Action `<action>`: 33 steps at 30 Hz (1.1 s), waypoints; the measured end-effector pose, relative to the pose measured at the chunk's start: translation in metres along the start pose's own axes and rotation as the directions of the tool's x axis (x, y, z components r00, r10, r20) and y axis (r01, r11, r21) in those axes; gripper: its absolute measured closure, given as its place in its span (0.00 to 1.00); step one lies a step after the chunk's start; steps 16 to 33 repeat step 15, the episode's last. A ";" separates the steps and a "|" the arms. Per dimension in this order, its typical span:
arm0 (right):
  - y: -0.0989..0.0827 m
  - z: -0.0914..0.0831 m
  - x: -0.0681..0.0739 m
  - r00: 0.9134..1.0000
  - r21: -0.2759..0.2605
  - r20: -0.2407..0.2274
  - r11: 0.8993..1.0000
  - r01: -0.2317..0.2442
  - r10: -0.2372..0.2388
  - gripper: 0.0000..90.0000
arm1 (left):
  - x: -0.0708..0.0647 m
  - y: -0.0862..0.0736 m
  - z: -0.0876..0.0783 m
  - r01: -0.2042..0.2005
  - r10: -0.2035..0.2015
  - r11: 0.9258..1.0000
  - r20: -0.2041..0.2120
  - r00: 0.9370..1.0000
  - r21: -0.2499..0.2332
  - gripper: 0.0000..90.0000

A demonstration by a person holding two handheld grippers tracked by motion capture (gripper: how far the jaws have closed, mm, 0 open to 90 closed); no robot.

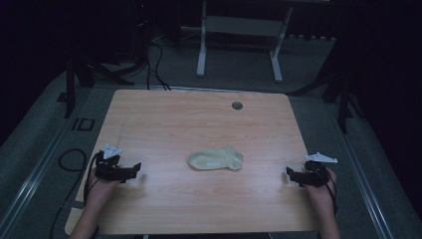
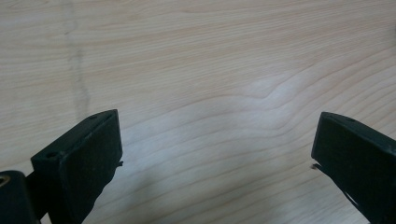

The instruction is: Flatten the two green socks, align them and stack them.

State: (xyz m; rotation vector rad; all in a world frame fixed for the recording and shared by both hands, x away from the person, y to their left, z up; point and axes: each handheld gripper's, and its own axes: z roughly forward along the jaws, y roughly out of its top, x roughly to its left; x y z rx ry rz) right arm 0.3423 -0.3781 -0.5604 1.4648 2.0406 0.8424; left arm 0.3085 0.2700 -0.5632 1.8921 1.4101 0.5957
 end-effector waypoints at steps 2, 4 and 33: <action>-0.001 0.001 -0.001 1.000 0.000 -0.001 1.000 -0.004 0.004 0.15 | 0.003 -0.002 -0.001 0.004 -0.004 1.000 -0.004 1.000 0.000 0.02; -0.002 0.001 -0.001 1.000 0.005 0.014 1.000 -0.001 0.001 0.15 | 0.006 -0.004 -0.003 0.008 -0.008 1.000 -0.011 1.000 -0.006 0.02; -0.004 0.001 -0.004 1.000 -0.009 0.023 1.000 -0.003 0.003 0.15 | 0.009 -0.009 -0.002 0.014 -0.014 1.000 -0.020 1.000 -0.005 0.02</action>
